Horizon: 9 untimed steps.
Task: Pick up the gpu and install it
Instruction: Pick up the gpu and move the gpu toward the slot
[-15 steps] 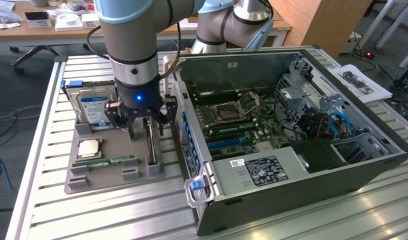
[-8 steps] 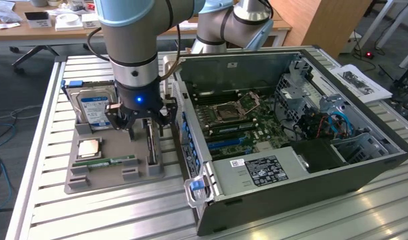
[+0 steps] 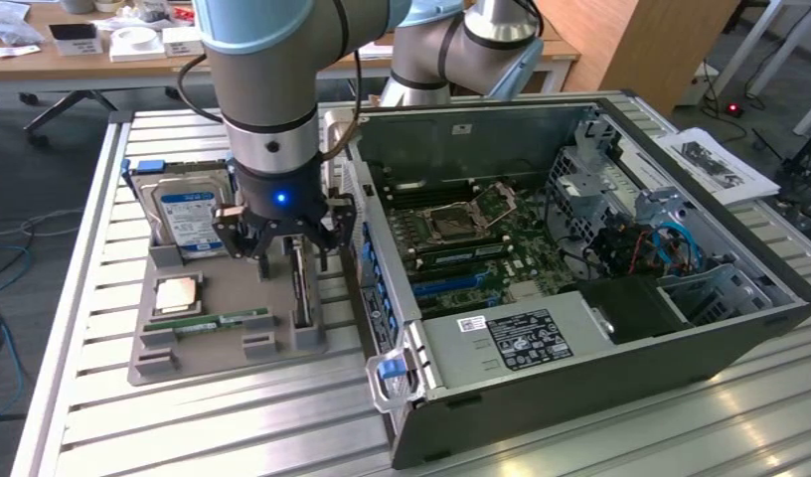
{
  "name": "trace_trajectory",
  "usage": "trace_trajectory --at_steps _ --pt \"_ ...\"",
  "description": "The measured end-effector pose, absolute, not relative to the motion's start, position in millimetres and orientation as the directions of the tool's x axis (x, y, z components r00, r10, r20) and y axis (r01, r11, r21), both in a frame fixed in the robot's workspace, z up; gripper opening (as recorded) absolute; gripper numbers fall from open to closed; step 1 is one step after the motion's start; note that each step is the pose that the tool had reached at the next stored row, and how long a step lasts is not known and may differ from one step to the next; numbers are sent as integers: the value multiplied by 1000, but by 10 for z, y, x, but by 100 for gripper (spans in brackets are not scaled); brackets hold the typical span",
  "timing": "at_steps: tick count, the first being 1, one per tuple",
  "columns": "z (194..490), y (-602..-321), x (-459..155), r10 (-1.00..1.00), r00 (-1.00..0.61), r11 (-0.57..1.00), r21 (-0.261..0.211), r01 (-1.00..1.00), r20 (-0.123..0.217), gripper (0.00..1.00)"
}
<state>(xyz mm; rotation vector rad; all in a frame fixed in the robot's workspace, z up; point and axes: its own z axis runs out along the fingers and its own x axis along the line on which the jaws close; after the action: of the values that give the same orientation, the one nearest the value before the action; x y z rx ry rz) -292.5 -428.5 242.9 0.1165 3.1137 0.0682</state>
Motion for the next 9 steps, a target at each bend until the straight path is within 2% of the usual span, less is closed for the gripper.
trace_trajectory --at_steps 9 --pt "2341 -4285 -2924 75 -997 996 45 74 -23 71"
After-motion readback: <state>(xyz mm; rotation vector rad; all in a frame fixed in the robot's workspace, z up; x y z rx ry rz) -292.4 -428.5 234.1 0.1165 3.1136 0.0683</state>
